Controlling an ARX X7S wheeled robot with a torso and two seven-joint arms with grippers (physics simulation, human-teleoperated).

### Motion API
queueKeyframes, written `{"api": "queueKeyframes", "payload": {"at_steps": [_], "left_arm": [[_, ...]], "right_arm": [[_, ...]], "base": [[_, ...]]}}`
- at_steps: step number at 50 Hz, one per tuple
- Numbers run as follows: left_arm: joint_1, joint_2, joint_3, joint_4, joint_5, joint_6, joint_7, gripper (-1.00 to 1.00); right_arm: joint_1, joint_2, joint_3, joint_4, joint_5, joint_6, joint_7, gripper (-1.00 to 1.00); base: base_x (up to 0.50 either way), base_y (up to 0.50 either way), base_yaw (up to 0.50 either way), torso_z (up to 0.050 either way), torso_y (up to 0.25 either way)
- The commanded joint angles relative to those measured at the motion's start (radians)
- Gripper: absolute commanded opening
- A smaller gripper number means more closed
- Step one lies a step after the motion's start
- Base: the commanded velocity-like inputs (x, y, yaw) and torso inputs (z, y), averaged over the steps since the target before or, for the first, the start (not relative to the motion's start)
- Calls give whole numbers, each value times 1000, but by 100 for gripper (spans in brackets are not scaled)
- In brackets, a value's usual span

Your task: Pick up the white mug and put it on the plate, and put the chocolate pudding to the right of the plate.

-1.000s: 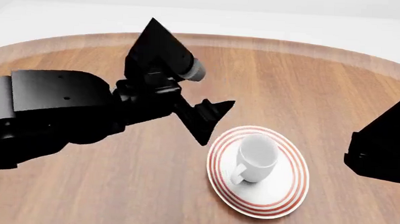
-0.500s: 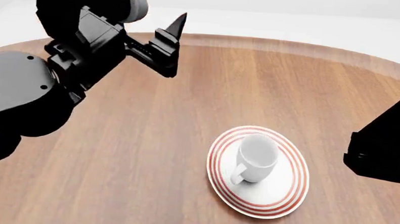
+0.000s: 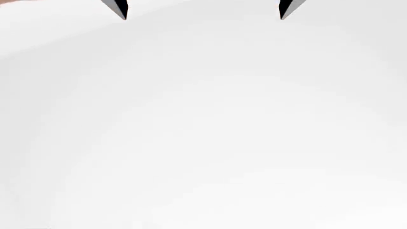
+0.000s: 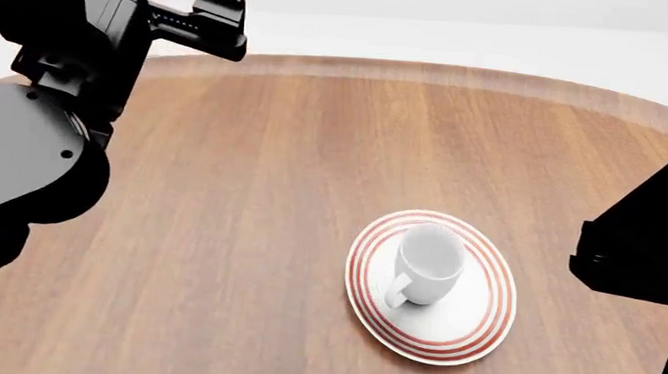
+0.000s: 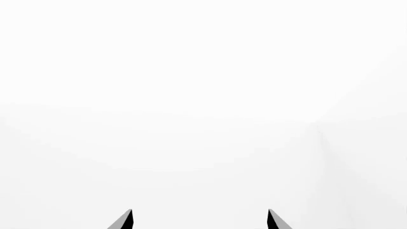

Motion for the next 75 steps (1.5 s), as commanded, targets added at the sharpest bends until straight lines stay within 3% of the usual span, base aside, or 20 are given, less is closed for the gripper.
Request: {"api": "queueKeyframes", "payload": {"at_steps": [1, 6, 26, 29, 34, 46, 56, 69, 75], "left_arm": [[-1, 21, -29, 3, 43, 10, -19, 100], [-2, 21, -28, 3, 51, 8, -20, 100], [6, 19, -28, 8, 55, 7, -11, 100], [6, 21, -28, 9, 52, 6, -11, 100], [4, 27, -23, 14, 55, -2, -8, 100], [2, 31, -20, 12, 55, -14, -2, 100], [5, 40, -13, 8, 57, -21, 10, 100], [12, 41, -9, 4, 59, -24, 16, 100], [20, 45, -8, -5, 60, -21, 20, 100]], "right_arm": [[-1, -19, 23, -3, -14, 5, -18, 100], [11, -17, 13, -25, -19, 33, -15, 100], [63, -12, -168, -191, 107, 410, -2, 100], [86, 2, -206, -211, 132, 462, 55, 100], [171, 149, -348, -211, 324, 468, 303, 100], [301, 271, -590, -211, 421, 395, 512, 100], [416, 294, -741, -209, 549, 354, 642, 100], [467, 275, -767, -182, 733, 359, 737, 100], [538, 262, -769, -174, 828, 441, 842, 100]], "base": [[0, 0, 0, 0, 0], [0, 0, 0, 0, 0], [0, 0, 0, 0, 0], [0, 0, 0, 0, 0], [0, 0, 0, 0, 0], [0, 0, 0, 0, 0], [0, 0, 0, 0, 0], [0, 0, 0, 0, 0], [0, 0, 0, 0, 0]]}}
